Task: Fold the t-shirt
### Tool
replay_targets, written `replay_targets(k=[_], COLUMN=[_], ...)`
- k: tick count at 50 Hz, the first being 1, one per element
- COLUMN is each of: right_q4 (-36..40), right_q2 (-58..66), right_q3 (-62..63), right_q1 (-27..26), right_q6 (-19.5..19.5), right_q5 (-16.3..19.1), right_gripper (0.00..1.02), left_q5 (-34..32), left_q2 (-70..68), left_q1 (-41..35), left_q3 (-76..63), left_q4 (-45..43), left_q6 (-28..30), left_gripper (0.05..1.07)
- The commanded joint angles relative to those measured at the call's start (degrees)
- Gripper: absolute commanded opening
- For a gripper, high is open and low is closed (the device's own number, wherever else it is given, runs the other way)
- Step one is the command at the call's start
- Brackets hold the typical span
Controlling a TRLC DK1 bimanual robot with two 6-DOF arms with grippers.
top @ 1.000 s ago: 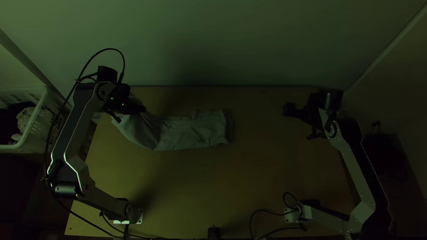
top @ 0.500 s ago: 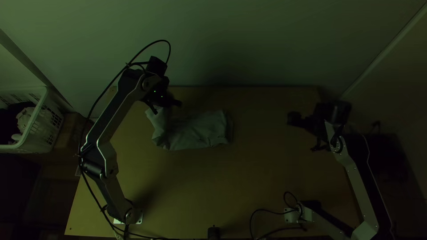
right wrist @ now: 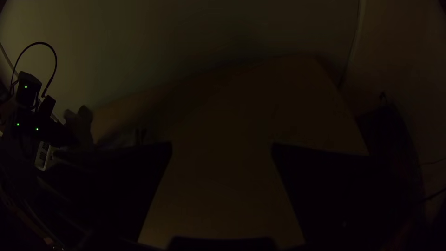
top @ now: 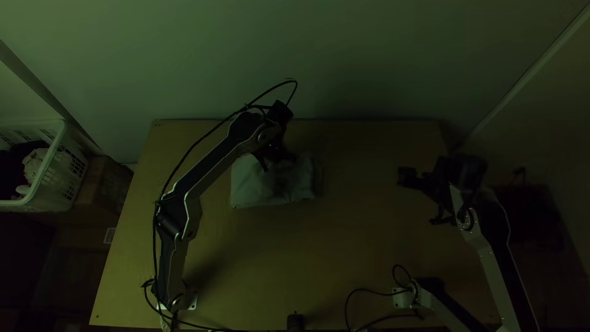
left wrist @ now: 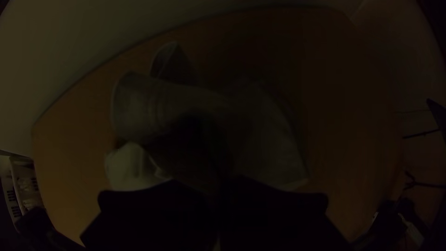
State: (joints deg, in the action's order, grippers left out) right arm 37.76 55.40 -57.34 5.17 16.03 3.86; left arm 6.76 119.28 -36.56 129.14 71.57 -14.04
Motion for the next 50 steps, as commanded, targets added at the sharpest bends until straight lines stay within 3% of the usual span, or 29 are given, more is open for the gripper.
replay_targets(k=[1, 5, 7, 9, 12, 13, 21, 33, 50], right_q4=[-0.9, -1.2, -1.4, -1.6, -1.9, -1.9, -2.6, -4.4, -9.9], right_q2=[-2.0, -3.1, -3.5, -4.0, -4.8, -4.9, -6.3, -6.8, -4.8], right_q3=[2.5, 3.8, 4.5, 5.2, 6.2, 6.5, 9.2, 10.7, 8.9], right_q1=[0.1, 0.4, 0.4, 0.5, 0.8, 1.0, 1.9, 2.1, 4.3], right_q6=[0.8, 0.8, 0.8, 0.8, 0.9, 1.0, 1.5, 1.5, 0.4], right_q5=[-0.3, -0.3, -0.3, -0.3, -0.3, -0.3, -0.3, -0.3, -0.4], right_gripper=[0.98, 0.98, 0.98, 0.98, 0.98, 0.98, 0.98, 0.98, 0.98], left_q5=[0.5, 0.6, 0.5, 0.5, -0.3, -1.0, -11.5, -11.4, -11.2], left_q2=[2.8, 4.6, 5.3, 6.2, 7.7, 7.8, 7.5, 4.6, -5.5], left_q1=[-2.1, -3.7, -4.3, -5.0, -5.8, -6.1, -7.5, -6.9, 0.3], left_q3=[1.8, 2.7, 2.9, 3.2, 4.0, 4.1, 5.9, 5.2, 0.8], left_q4=[-1.6, -3.4, -4.9, -6.4, -8.3, -9.1, -14.2, -13.6, -13.1], left_q6=[-2.7, -3.7, -4.1, -4.1, -4.9, -6.4, -11.6, -12.3, -6.3], left_gripper=[0.09, 0.09, 0.20, 0.45, 1.02, 1.04, 1.03, 1.03, 1.03])
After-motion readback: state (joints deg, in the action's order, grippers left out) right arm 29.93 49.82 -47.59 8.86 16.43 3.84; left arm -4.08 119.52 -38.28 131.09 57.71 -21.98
